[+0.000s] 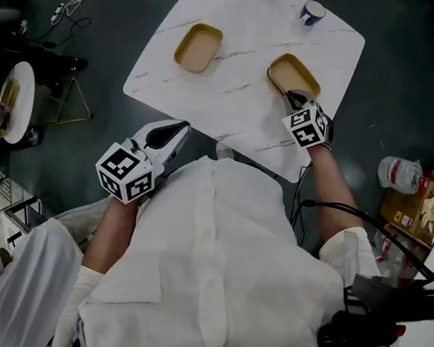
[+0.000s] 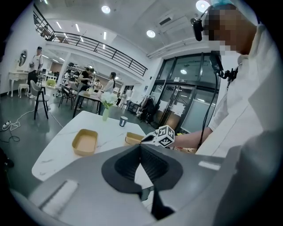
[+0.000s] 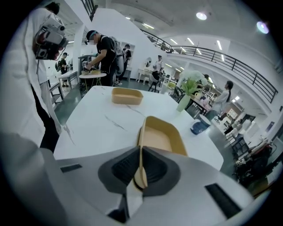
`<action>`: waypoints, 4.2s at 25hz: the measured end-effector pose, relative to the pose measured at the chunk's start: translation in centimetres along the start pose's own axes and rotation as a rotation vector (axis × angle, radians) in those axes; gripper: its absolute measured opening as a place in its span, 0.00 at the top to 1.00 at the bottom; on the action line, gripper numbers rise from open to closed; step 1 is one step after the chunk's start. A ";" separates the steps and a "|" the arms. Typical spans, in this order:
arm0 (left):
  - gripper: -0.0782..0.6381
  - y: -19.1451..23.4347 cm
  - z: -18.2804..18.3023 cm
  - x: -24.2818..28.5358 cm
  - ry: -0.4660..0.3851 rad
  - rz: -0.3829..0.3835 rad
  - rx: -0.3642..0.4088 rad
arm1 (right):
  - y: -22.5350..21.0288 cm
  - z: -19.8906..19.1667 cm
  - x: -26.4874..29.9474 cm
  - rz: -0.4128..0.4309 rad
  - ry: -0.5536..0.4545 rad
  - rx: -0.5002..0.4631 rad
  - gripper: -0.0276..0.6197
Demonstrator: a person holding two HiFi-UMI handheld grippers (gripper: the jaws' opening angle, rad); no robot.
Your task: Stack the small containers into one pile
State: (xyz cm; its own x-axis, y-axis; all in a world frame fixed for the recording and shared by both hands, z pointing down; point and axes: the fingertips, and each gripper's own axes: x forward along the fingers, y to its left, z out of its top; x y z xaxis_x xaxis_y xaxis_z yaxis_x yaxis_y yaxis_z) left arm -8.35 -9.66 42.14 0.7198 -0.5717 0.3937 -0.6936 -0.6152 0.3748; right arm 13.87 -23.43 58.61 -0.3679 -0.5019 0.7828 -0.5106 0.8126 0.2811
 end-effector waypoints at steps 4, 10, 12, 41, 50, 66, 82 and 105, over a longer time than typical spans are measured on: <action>0.88 0.1 0.0 0.2 0.006 0.005 -0.002 | 0.4 -0.5 0.7 0.032 0.013 -0.011 0.93; 0.88 0.2 -0.1 0.2 0.008 0.014 -0.009 | 0.9 -1.1 1.6 0.066 0.021 0.005 0.93; 0.88 0.3 -0.2 0.1 0.007 0.017 -0.010 | 1.1 -1.2 1.7 0.077 0.020 0.016 0.93; 0.88 1.6 -1.4 -4.8 -0.073 0.073 -0.055 | 3.5 7.7 -0.8 0.072 -0.082 -0.001 0.84; 0.88 2.8 -2.9 -10.4 -0.121 0.215 -0.112 | 9.7 15.8 3.0 0.219 -0.150 -0.110 0.84; 0.88 3.5 -6.6 -16.8 -0.150 0.425 -0.227 | 14.4 23.1 14.6 0.289 -0.072 -0.286 0.84; 0.88 3.6 -6.4 -16.2 -0.151 0.433 -0.232 | 14.8 21.7 15.8 0.313 -0.031 -0.394 0.93; 0.88 0.7 -4.0 -11.2 -0.084 0.097 -0.096 | 10.0 13.6 -1.5 0.331 -0.126 -0.642 0.93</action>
State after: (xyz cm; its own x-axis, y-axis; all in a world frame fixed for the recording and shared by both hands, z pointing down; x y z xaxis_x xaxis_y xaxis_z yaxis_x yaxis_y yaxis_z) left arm -17.02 -1.55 41.39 0.6463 -0.6719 0.3617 -0.7566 -0.5025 0.4184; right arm -1.24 -18.57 52.70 -0.5306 -0.1987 0.8240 0.1844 0.9218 0.3410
